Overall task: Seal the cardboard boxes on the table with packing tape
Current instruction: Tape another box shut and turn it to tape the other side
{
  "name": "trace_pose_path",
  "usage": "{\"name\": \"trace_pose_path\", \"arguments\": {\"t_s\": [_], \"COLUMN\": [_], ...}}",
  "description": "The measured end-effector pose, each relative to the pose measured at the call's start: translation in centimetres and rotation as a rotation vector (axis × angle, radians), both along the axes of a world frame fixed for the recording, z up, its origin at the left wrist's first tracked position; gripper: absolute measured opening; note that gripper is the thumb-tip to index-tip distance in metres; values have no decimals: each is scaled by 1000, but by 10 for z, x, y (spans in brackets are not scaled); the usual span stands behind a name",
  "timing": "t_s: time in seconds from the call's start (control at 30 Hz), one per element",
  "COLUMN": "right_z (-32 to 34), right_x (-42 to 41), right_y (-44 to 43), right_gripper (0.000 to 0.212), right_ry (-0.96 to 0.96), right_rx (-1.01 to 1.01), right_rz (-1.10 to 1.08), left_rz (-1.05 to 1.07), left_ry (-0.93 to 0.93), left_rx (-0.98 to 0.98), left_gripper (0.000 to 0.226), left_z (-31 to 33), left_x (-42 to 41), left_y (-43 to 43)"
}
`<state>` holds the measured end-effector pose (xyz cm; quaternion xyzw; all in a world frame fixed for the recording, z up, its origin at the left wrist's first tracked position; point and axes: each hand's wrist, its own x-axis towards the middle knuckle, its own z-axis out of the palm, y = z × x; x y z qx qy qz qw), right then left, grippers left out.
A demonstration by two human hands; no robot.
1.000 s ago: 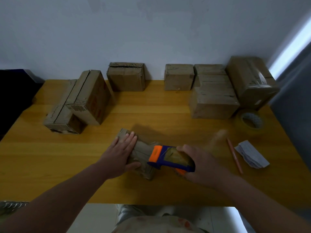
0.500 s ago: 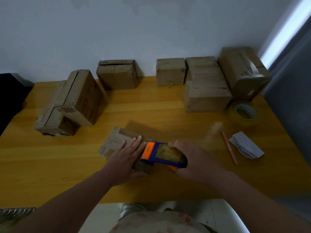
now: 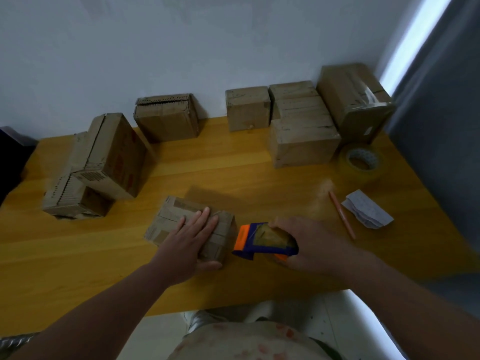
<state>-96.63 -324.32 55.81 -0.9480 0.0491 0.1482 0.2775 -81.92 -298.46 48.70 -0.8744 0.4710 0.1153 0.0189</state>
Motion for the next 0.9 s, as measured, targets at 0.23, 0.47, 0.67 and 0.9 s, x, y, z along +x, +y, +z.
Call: {"name": "trace_pose_path", "arguments": {"t_s": [0.23,0.47,0.67,0.9], "right_z": [14,-6,11,26], "right_x": [44,52,50,38], "right_y": [22,37,8,-21], "right_gripper": [34,37,55,55], "right_ry": [94,269,293,281], "right_rx": [-38,21,57,516], "right_rz": [-10,-48,-227,-667], "left_rz": [6,-8,-54,-75], "left_ry": [-9,-30,21,8], "left_rx": [12,-42,12,-19], "left_gripper": [102,100,93,78], "left_z": [-3,-1,10,18], "left_x": [1,-1,7,5], "left_y": [0,-2,-1,-7]}}
